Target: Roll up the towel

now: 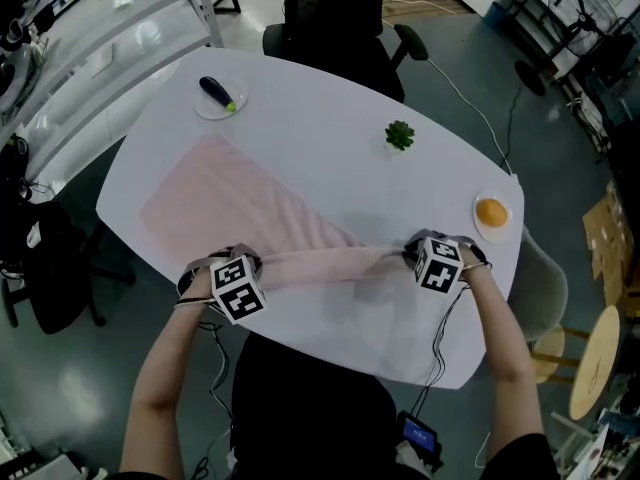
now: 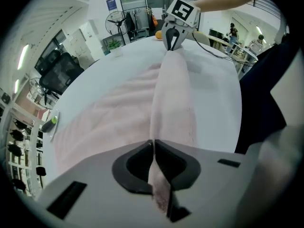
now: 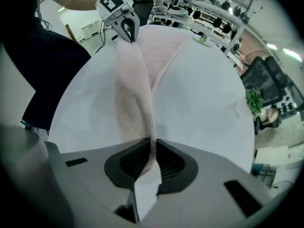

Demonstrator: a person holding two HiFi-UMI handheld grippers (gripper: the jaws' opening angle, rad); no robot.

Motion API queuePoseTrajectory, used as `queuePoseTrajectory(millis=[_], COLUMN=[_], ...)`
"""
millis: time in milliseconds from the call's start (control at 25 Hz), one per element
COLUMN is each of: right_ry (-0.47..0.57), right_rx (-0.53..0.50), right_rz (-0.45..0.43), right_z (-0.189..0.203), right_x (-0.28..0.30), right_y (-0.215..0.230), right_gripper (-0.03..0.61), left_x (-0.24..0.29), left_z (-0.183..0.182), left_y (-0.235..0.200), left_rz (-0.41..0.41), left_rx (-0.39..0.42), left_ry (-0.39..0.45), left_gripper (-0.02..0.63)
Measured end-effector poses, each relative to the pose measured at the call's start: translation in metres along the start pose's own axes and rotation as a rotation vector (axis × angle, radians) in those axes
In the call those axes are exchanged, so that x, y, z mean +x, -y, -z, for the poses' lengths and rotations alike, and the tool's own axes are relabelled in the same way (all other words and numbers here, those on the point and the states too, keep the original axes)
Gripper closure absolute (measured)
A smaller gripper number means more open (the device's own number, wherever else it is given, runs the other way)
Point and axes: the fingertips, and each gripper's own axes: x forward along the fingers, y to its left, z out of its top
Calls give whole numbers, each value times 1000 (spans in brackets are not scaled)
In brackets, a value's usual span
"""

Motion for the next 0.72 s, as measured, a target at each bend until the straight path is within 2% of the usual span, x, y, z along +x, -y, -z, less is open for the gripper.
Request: queuePoseTrajectory(millis=[40,160,320,480,600,720], right_ry=[-1,20,84,132,167,168], right_rx=[-11,-17,2,4,1,-49], right_rz=[16,78,215,324,327,293], right_z=[0,-3,-7,-6,-8,-14], right_x=[0,-7,-39,-77,-88,-78], right_y=[2,12,31,37,19,-13], right_gripper=[520,451,390,379,379,378], left_x=[0,-6,-27,-53,-61,-55], left_z=[-1,-1,0,2,0,-4], left_y=[0,-2,-9,-9,6,26], left_rz=[-5,-22,-60,-103,-102,-89], left_rx=[3,-9,-50,-49,-20,6], left_ry=[5,24,60,89,100,103], left_gripper=[584,567,458,453,453,453])
